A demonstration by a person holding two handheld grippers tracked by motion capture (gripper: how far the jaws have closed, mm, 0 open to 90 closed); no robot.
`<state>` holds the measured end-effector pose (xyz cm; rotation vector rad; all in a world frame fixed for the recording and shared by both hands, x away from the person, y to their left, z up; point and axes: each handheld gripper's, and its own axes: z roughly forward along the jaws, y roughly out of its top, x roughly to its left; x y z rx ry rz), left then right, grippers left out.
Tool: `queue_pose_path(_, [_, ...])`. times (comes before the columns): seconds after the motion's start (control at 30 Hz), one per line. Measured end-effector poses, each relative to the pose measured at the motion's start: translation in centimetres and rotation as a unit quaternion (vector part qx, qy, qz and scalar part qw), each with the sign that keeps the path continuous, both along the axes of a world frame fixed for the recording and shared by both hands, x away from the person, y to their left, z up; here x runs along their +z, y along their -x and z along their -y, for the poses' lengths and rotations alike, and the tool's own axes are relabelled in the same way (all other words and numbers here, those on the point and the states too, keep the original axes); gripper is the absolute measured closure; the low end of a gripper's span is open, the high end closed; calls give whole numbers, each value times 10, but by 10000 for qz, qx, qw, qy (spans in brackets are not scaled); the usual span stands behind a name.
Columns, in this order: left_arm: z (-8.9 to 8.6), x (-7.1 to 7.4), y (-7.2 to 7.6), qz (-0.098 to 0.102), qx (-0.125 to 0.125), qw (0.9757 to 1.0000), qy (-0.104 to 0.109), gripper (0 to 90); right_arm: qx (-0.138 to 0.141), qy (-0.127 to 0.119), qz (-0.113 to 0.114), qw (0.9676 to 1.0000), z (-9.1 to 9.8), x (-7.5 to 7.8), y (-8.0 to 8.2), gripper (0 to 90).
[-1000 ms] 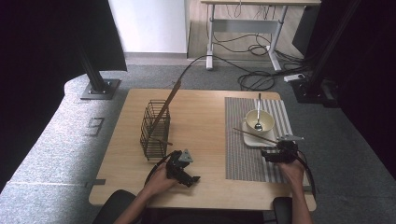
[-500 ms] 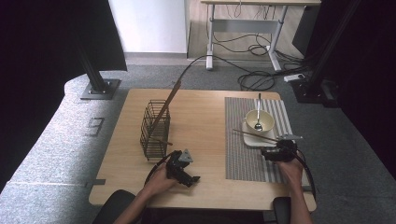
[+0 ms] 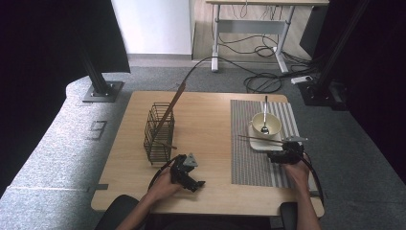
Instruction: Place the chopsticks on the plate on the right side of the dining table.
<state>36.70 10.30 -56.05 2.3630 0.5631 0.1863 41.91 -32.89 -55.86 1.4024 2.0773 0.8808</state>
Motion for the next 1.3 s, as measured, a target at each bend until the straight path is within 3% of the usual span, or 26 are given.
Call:
queue_pose_path(0.37, [0, 0, 0, 0, -9, 10000, 0, 0, 58, 111, 86, 9999, 2, -1, -5, 0])
queue_pose_path(1.1, [0, 0, 0, 1, -12, 10000, -2, 0, 279, 30, 59, 9996, 5, -2, -9, 0])
queue_pose_path(1.17, [0, 0, 0, 1, -13, 10000, -1, 0, 276, 179, 17, 9995, 4, -3, -9, 0])
queue_pose_path(1.3, [0, 0, 0, 0, -13, 10000, -1, 0, 314, 255, 80, 9991, 3, -2, -8, 13])
